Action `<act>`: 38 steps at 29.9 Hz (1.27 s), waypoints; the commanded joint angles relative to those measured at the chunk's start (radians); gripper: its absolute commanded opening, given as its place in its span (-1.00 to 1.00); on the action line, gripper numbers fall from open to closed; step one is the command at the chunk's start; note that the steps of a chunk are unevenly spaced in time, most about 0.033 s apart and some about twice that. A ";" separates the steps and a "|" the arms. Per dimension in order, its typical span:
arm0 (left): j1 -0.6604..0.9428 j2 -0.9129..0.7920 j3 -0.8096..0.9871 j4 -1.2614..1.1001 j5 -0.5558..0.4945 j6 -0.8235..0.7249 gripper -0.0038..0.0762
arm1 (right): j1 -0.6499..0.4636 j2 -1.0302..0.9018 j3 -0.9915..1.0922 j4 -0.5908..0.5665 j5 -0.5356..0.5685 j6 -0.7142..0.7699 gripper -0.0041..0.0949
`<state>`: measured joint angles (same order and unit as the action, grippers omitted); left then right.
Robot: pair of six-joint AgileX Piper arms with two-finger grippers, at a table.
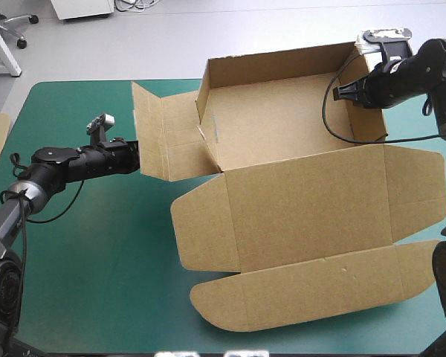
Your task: Fold the box
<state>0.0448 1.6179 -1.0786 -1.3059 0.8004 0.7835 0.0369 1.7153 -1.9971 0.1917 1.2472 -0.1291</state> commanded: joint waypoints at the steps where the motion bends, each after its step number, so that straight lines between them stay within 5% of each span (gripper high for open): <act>1: -0.002 -0.033 -0.029 -0.214 0.137 0.105 -0.90 | -0.010 -0.050 0.004 -0.002 -0.031 -0.003 -0.99; 23: -0.055 -0.029 -0.032 -0.510 0.397 0.203 -0.90 | -0.010 -0.050 0.007 0.040 -0.064 -0.001 -0.99; 32: -0.098 -0.031 -0.148 -0.505 0.447 0.280 -0.90 | -0.010 -0.050 0.007 0.029 -0.068 -0.001 -0.99; 38: -0.155 -0.031 -0.243 -0.390 0.375 0.235 -0.94 | -0.010 -0.050 0.007 0.029 -0.072 0.004 -0.99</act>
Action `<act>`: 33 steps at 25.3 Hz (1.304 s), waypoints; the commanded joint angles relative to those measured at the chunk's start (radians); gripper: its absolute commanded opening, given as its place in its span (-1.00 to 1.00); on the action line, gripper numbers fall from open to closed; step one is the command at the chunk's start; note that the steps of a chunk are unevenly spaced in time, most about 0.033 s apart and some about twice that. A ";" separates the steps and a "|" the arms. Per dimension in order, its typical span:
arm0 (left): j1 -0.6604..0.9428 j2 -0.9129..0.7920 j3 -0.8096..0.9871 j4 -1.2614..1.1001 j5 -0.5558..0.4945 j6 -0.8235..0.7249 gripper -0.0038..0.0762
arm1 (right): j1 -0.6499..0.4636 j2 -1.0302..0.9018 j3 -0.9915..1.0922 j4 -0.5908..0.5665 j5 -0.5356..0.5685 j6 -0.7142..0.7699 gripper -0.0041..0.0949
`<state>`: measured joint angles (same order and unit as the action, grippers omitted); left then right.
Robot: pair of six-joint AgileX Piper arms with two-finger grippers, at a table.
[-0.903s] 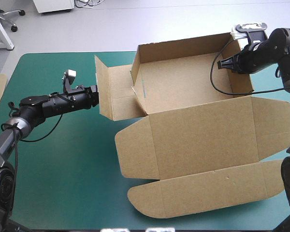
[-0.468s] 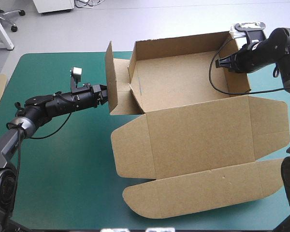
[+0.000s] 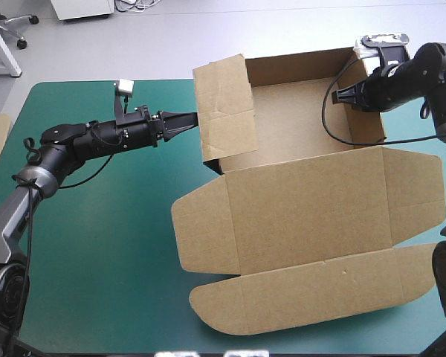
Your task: Fold the box
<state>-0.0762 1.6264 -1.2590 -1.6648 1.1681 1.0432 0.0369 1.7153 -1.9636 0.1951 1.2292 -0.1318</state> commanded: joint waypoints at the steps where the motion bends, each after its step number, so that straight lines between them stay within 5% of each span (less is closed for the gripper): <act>1: -0.051 -0.040 -0.076 0.003 -0.017 -0.041 -0.94 | -0.010 -0.050 -0.026 0.026 -0.054 0.006 -0.99; 8: -0.092 -0.040 -0.131 0.053 -0.084 -0.083 -0.91 | -0.010 -0.050 -0.026 0.026 -0.056 0.008 -0.99; 21: -0.133 -0.040 -0.198 0.107 -0.090 -0.135 -0.01 | -0.010 -0.050 -0.026 0.026 -0.057 0.013 -0.99; 33: -0.133 -0.068 -0.343 0.128 -0.055 -0.199 0.01 | -0.010 -0.050 -0.026 0.029 -0.057 0.013 -0.99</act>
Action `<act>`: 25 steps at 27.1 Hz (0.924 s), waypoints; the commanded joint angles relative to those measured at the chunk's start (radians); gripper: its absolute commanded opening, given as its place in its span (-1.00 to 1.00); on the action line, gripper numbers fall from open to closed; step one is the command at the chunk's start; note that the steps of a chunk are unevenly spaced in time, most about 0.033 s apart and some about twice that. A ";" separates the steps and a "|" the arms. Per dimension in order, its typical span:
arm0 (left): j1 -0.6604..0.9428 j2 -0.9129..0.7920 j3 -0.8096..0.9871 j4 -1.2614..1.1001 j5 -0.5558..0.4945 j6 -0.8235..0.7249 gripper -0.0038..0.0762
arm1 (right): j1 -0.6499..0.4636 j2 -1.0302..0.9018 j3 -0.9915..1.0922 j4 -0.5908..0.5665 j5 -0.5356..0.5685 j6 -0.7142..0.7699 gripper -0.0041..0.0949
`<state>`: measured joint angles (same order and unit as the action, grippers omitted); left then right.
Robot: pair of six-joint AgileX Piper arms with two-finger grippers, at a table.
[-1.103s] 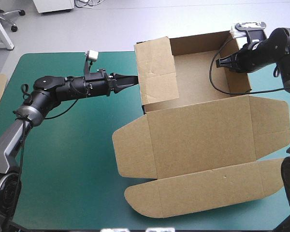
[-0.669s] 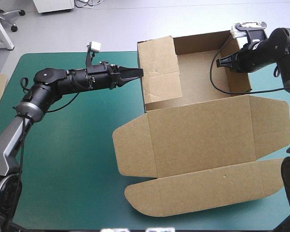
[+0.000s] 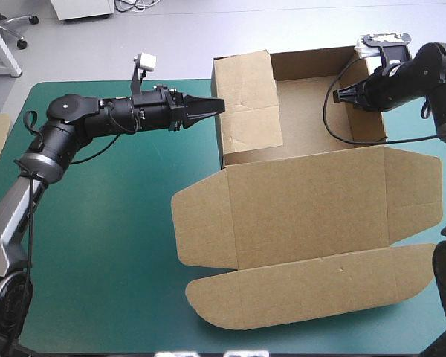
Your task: Fold the box
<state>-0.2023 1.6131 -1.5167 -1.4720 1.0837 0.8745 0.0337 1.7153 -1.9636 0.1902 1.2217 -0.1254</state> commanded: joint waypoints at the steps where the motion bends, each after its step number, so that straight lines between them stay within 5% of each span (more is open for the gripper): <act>1: -0.007 -0.055 -0.120 -0.024 0.031 -0.056 0.01 | -0.007 -0.050 -0.026 0.034 -0.050 0.007 -0.99; 9: -0.003 -0.055 -0.208 0.257 -0.008 -0.162 0.01 | -0.007 -0.050 -0.026 0.034 -0.051 0.007 -0.99; 20: 0.033 -0.174 -0.211 0.790 -0.247 -0.374 -0.01 | -0.007 -0.050 -0.026 0.034 -0.064 0.007 -0.99; 25: 0.205 -0.163 -0.209 0.837 -0.198 -0.458 -0.01 | -0.007 -0.050 -0.026 0.034 -0.064 0.007 -0.99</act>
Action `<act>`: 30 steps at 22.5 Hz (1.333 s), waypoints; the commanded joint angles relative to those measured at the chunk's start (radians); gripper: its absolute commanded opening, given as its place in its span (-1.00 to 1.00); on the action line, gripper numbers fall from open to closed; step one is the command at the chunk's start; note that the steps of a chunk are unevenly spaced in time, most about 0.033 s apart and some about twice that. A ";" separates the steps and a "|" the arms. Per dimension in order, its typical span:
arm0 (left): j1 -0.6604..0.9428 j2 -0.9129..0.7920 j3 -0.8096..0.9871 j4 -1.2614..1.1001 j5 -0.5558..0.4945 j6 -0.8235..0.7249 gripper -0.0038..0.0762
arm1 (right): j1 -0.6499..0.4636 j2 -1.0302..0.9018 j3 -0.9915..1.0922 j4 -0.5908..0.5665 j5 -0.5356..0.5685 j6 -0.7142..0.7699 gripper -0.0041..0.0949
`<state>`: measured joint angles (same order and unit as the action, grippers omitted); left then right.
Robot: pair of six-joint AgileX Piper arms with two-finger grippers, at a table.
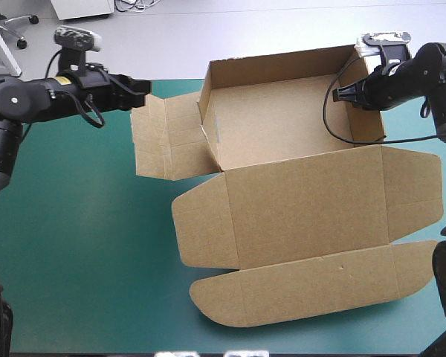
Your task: Fold the box
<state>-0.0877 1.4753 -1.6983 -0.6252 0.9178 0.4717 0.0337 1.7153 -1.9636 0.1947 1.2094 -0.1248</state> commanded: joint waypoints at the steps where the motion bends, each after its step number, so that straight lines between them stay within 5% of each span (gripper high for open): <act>1: 0.128 -0.025 -0.026 -0.018 -0.026 -0.067 -0.01 | -0.007 -0.050 -0.026 0.029 -0.052 0.006 -0.99; 5: 0.331 -0.015 -0.025 -0.081 -0.031 -0.076 -0.01 | -0.007 -0.050 -0.026 0.034 -0.054 0.006 -0.99; 12: 0.361 0.110 0.247 -0.221 -0.055 0.009 -0.01 | -0.007 -0.050 -0.026 0.070 -0.062 0.014 -0.99; 19: 0.315 0.229 0.394 -0.564 0.061 0.263 -0.01 | -0.007 -0.050 -0.026 0.097 -0.070 0.014 -0.99; 30: 0.115 0.253 0.392 -0.813 0.156 0.400 -0.01 | -0.007 -0.050 -0.026 0.095 -0.070 0.014 -0.99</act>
<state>0.0601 1.7743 -1.2801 -1.3006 1.0085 0.8277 0.0337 1.7153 -1.9636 0.2513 1.1915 -0.1202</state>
